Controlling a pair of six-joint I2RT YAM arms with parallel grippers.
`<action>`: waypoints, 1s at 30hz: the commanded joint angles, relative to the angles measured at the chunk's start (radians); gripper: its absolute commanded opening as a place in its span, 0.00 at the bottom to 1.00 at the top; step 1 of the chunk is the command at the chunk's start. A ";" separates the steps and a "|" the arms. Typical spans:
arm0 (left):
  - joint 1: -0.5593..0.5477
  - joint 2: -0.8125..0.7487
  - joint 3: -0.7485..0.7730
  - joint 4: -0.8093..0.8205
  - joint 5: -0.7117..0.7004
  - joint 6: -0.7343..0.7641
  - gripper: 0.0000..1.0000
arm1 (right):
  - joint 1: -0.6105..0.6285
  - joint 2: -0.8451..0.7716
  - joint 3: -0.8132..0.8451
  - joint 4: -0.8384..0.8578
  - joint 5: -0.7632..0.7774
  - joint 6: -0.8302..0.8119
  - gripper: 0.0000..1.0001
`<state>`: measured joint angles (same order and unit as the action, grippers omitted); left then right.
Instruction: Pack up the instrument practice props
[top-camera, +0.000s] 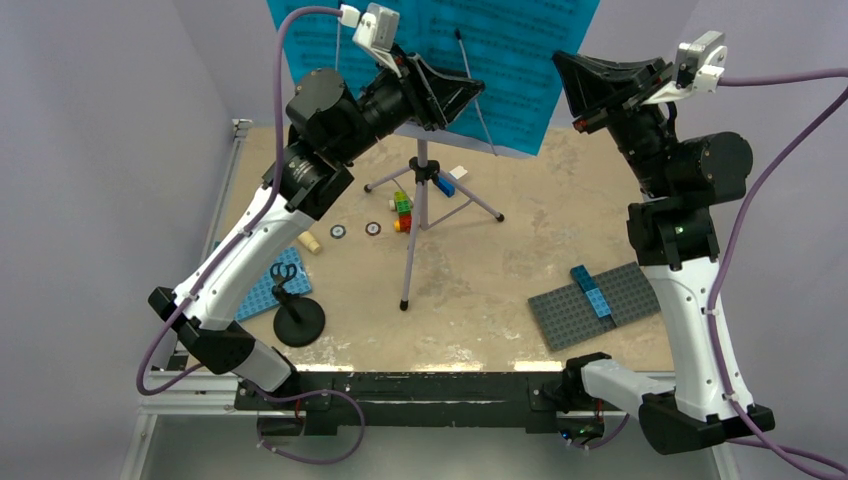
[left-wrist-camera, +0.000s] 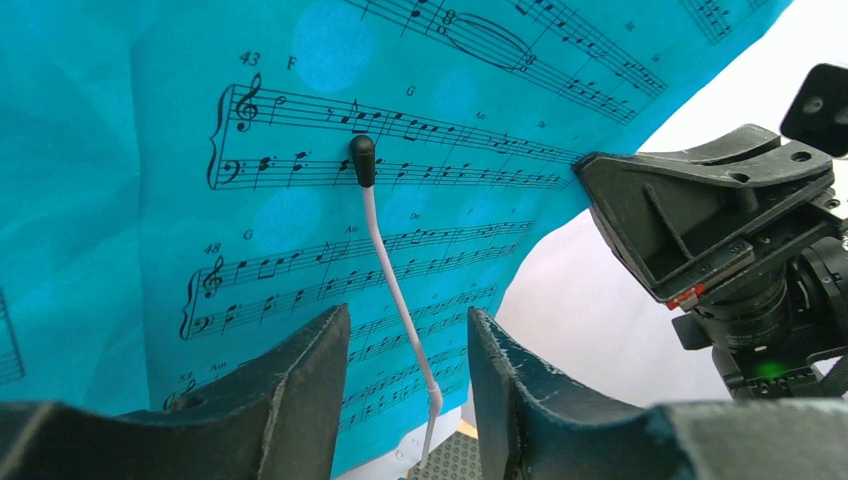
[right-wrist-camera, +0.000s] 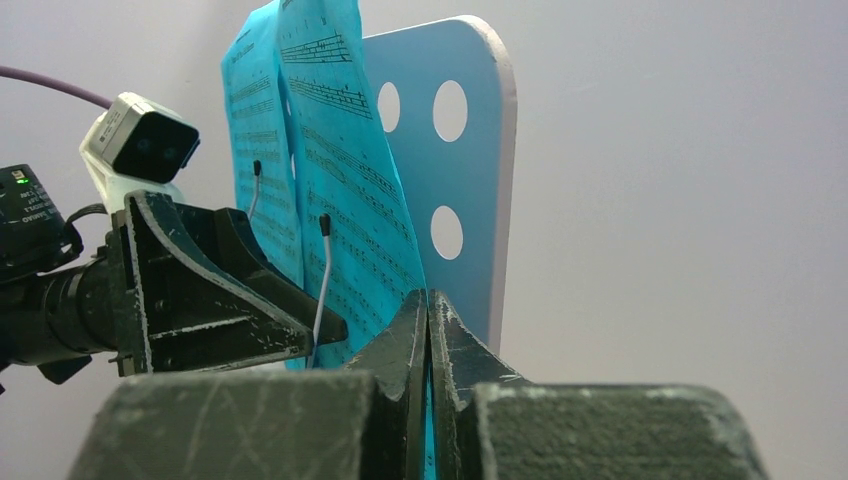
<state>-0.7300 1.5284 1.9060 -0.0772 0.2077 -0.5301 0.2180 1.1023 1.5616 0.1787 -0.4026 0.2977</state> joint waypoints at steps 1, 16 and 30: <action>-0.007 0.007 0.059 0.027 0.022 0.002 0.44 | 0.009 -0.019 0.015 0.007 0.019 0.007 0.00; -0.006 0.000 0.034 0.057 0.053 -0.016 0.00 | 0.015 -0.034 -0.001 -0.001 0.037 -0.008 0.00; -0.006 -0.067 -0.073 0.116 0.032 0.005 0.00 | 0.014 -0.093 0.012 -0.056 0.201 -0.008 0.00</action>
<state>-0.7345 1.5009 1.8462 0.0032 0.2466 -0.5396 0.2291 1.0519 1.5532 0.1379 -0.2962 0.2943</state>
